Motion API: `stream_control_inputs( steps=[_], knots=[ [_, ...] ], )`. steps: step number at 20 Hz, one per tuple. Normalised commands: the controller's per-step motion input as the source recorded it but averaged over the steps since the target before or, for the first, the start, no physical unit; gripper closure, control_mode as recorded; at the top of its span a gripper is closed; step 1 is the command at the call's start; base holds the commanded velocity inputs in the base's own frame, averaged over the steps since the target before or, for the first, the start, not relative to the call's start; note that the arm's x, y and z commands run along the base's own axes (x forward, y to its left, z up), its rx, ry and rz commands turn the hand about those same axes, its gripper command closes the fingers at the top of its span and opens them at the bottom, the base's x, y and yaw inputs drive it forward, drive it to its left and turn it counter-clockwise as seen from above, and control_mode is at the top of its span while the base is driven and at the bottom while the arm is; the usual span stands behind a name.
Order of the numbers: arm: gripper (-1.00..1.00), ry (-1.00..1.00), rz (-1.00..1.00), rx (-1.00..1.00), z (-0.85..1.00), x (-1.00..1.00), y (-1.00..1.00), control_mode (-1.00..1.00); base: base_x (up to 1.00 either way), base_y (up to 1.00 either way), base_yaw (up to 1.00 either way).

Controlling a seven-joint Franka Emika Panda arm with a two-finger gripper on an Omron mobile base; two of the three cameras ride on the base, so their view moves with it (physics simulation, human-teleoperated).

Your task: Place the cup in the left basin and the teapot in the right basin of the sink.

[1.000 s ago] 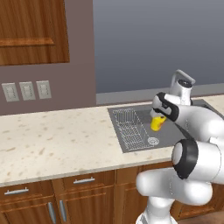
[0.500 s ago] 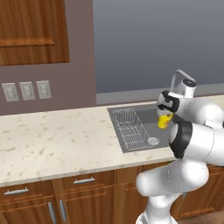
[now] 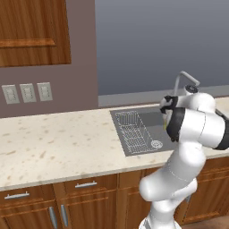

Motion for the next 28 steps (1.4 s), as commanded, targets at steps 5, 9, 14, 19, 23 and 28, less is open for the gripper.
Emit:
stream_control_inputs(
  steps=[5, 9, 14, 19, 23, 28],
  knots=[
    [1.0, 0.0, 0.0, 0.0, -0.4, 0.42, -0.26, -1.0, 0.0, 0.0, 0.0],
    [1.0, 0.0, 0.0, 0.0, -0.35, 0.42, -0.22, -1.0, 0.0, 0.0, 0.0],
    [1.0, 0.0, 0.0, 0.0, -0.36, 0.39, -0.18, -1.0, 0.0, 0.0, 0.0],
    [1.0, 0.01, 0.0, 0.0, -0.37, 0.42, -0.15, -1.0, 0.0, 0.0, 0.0],
    [1.0, 0.01, 0.0, 0.0, -0.39, 0.43, -0.14, -1.0, 0.0, 0.0, 0.0],
    [1.0, 0.02, 0.0, 0.0, -0.39, 0.44, -0.02, -1.0, 0.0, 0.0, 0.0]
  ],
)
